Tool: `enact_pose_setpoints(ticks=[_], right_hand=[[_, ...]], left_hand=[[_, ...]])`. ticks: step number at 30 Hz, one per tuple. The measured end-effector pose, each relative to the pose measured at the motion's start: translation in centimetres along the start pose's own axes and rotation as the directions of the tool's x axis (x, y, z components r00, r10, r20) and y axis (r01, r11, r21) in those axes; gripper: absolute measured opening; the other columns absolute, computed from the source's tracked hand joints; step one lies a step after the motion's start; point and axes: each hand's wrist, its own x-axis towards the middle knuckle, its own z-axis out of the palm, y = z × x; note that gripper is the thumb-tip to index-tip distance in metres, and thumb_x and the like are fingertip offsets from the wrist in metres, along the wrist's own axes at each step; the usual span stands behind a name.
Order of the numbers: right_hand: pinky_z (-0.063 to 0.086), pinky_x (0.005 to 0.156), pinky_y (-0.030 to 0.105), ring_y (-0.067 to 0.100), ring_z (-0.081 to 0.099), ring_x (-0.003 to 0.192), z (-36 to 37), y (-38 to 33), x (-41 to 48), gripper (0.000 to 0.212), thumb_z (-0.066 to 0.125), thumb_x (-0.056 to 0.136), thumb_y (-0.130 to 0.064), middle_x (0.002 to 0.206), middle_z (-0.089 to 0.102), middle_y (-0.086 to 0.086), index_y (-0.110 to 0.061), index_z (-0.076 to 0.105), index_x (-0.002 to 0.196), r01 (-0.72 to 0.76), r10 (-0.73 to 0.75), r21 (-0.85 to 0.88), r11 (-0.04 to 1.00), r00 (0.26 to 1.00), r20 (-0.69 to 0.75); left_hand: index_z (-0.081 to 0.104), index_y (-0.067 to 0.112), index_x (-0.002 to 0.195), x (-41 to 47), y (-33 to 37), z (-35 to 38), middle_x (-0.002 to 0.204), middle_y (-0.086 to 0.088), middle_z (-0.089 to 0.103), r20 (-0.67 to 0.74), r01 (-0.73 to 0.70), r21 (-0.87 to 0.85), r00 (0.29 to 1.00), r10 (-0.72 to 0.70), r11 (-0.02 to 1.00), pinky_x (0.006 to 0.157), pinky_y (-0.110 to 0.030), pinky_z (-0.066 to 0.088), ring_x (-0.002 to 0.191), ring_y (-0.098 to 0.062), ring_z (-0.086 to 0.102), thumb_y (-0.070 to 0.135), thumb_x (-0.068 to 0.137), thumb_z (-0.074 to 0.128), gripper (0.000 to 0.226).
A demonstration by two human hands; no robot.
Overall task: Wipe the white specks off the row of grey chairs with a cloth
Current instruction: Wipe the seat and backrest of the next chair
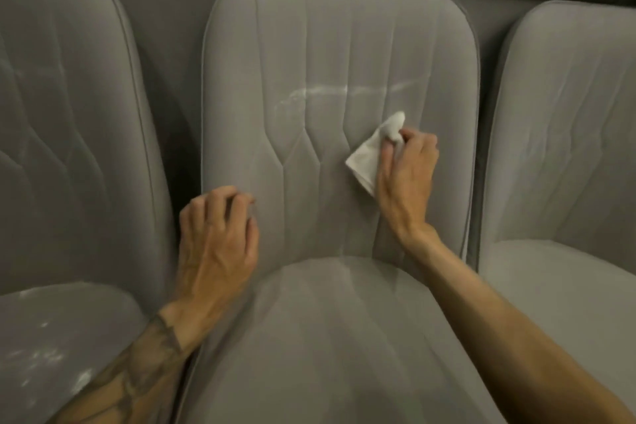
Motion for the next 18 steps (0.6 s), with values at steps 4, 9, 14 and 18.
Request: enact_pose_setpoints(ticks=[4,9,14,18], right_hand=[[0.038,0.092,0.033,0.027,0.05,0.103,1.6,-1.1,7.5,0.027,0.052,0.099,-0.026,0.113,0.055,0.012,-0.006,0.056,0.116,0.016,-0.039,-0.078,0.997,0.948,-0.315],[0.042,0.089,0.043,0.032,0.05,0.1,3.2,-0.6,3.3,0.028,0.051,0.101,-0.029,0.118,0.055,0.014,-0.007,0.057,0.119,0.321,-0.317,-0.243,0.915,0.947,0.055],[0.032,0.087,0.035,0.034,0.053,0.102,1.3,-0.1,11.9,0.032,0.048,0.1,-0.032,0.115,0.058,0.015,-0.008,0.058,0.118,0.059,-0.176,-0.351,0.935,0.934,-0.312],[0.036,0.093,0.039,0.034,0.054,0.103,4.9,-2.9,9.4,0.028,0.05,0.1,-0.026,0.115,0.058,0.015,-0.005,0.059,0.116,0.092,-0.167,-0.24,0.966,0.935,-0.312]], left_hand=[[0.061,0.012,0.113,4.4,-1.0,1.2,0.122,-0.014,0.047,-0.143,-0.025,0.04,0.989,0.03,0.999,0.087,-0.053,0.036,0.1,-0.037,0.043,0.024,0.098,0.059,0.019],[0.059,0.011,0.11,5.5,-1.6,2.9,0.121,-0.015,0.042,-0.234,-0.049,0.049,0.97,0.059,0.998,0.085,-0.053,0.034,0.1,-0.038,0.041,0.023,0.099,0.058,0.017],[0.058,0.01,0.108,5.5,-1.9,3.9,0.119,-0.016,0.042,-0.276,-0.059,0.084,0.958,0.08,0.995,0.084,-0.05,0.031,0.102,-0.038,0.039,0.024,0.099,0.056,0.018],[0.059,0.01,0.108,5.3,-2.1,4.4,0.12,-0.016,0.042,-0.286,-0.078,0.071,0.954,0.095,0.994,0.084,-0.05,0.03,0.103,-0.038,0.04,0.024,0.098,0.056,0.018]])
